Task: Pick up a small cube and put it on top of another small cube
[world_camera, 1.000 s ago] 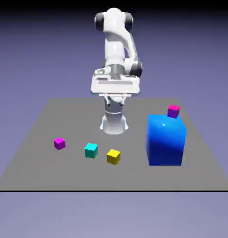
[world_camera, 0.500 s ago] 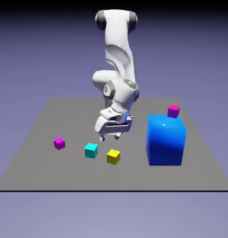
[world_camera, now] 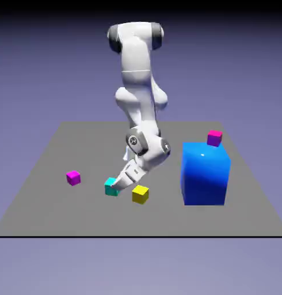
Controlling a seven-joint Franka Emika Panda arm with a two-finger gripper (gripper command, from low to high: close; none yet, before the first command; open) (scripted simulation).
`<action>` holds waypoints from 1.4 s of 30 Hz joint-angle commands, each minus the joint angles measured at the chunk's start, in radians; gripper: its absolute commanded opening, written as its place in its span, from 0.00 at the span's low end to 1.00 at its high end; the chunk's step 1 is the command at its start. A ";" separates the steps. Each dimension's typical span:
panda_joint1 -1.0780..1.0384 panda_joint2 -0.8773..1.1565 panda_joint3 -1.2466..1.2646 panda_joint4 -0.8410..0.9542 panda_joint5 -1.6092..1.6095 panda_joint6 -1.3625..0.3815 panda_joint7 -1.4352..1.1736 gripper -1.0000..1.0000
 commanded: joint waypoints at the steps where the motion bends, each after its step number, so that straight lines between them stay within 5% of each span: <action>1: -0.006 0.034 -0.018 0.009 -0.043 0.007 0.028 0.50; 2: -0.006 0.034 -0.018 0.009 -0.043 0.007 0.028 0.00; 9: 0.032 -0.171 0.091 -0.043 0.218 -0.037 -0.140 0.00; 31: 0.666 -0.423 0.664 0.574 0.849 -0.756 -0.559 0.00; 38: 0.656 -0.448 0.633 0.414 0.837 -0.602 -0.545 0.00; 39: 0.656 -0.448 0.633 0.414 0.837 -0.602 -0.545 1.00; 42: 0.663 -0.439 0.649 0.486 0.845 -0.673 -0.553 1.00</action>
